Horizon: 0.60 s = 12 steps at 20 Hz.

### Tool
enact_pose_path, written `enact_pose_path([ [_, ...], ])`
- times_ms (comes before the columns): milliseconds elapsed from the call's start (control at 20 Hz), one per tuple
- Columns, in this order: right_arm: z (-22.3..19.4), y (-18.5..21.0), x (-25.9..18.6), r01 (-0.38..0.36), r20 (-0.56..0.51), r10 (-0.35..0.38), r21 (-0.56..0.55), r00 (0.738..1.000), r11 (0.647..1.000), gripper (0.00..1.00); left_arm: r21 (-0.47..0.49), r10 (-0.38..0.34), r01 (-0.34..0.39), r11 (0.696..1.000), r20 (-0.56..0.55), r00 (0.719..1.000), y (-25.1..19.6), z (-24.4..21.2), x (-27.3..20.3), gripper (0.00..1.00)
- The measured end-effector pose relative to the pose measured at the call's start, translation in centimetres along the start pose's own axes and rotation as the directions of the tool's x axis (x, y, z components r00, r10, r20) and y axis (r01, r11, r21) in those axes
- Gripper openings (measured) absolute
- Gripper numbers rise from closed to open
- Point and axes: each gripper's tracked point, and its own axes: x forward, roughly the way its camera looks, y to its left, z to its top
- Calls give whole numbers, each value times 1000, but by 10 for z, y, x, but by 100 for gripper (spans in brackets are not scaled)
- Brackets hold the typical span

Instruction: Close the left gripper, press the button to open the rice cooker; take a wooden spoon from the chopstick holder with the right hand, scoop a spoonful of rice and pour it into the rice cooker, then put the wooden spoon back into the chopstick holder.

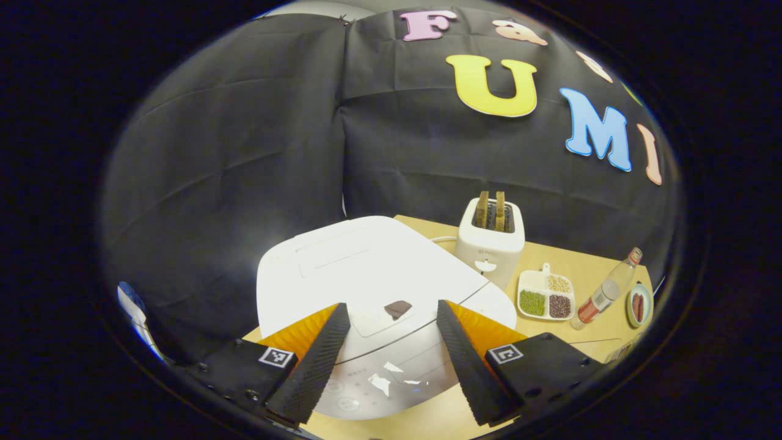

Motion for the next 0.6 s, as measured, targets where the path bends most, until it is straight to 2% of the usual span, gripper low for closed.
enact_pose_path([
  [100,9,12,2,-21,20,22,-1,1000,1000,98,-48,-43,45,998,55,998,-4,10,-13,99],
  [250,22,34,5,-58,39,59,-9,997,998,98,0,-84,86,996,193,978,-7,39,-45,99],
  [350,34,47,4,-77,65,77,3,995,997,98,34,-127,122,992,286,950,-14,63,-77,99],
  [500,49,68,5,-109,106,105,32,989,993,98,75,-190,175,982,405,894,-25,88,-132,98],
  [600,56,79,6,-117,134,112,30,985,993,98,81,-227,213,974,443,867,-32,92,-166,99],
])
